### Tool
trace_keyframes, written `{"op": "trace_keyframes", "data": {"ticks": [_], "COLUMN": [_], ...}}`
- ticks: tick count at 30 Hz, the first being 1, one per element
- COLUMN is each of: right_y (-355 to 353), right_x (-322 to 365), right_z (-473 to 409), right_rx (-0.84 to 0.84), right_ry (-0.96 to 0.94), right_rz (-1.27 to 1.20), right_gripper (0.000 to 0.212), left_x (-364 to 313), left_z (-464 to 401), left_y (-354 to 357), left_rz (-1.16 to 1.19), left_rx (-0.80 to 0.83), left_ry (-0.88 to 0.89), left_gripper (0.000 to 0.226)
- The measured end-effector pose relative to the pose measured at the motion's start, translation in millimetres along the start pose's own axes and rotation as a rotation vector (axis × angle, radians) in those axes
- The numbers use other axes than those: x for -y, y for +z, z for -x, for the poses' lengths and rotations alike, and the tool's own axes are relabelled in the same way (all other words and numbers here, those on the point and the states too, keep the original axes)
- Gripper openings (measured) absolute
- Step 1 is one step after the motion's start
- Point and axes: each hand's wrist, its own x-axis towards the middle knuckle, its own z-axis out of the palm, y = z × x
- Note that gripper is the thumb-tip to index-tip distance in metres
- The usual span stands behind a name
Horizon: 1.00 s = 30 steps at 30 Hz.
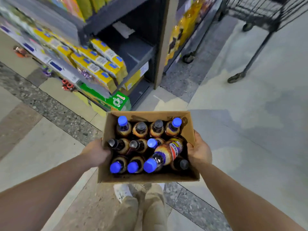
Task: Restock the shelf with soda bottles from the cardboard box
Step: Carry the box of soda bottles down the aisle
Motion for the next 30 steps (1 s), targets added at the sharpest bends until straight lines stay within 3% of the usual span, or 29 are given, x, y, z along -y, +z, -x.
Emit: {"op": "trace_keyframes", "data": {"ticks": [2,6,9,14,24,30], "right_y": [-51.4,-147.5,-219.6,-334.8,-526.9,-636.4], "right_x": [-4.3,-22.3,-41.5,-59.0,-118.3,-159.4], "right_z": [18.9,41.1,45.2,37.3,-73.8,-133.0], "right_rx": [-0.034,-0.125,-0.201,-0.291,-0.38,-0.438], "right_ry": [0.034,0.066,0.066,0.1,0.246,0.352], "right_rz": [-0.042,-0.046,-0.048,-0.05,-0.099,-0.096], "right_gripper": [0.053,0.045,0.03,0.023,0.032,0.026], "left_x": [-44.6,-145.1,-228.8,-342.7,-605.3,-780.6], "left_z": [27.7,74.1,110.1,143.8,133.6,112.6], "left_y": [-12.2,-28.2,-28.4,-16.6,19.0,60.5], "left_rz": [-0.065,-0.2,-0.335,-0.252,-0.195,-0.355], "left_rx": [0.011,0.055,0.062,0.083,0.219,0.28], "left_ry": [0.06,0.205,0.324,0.386,0.438,0.567], "left_gripper": [0.009,0.027,0.013,0.009,0.013,0.016]}}
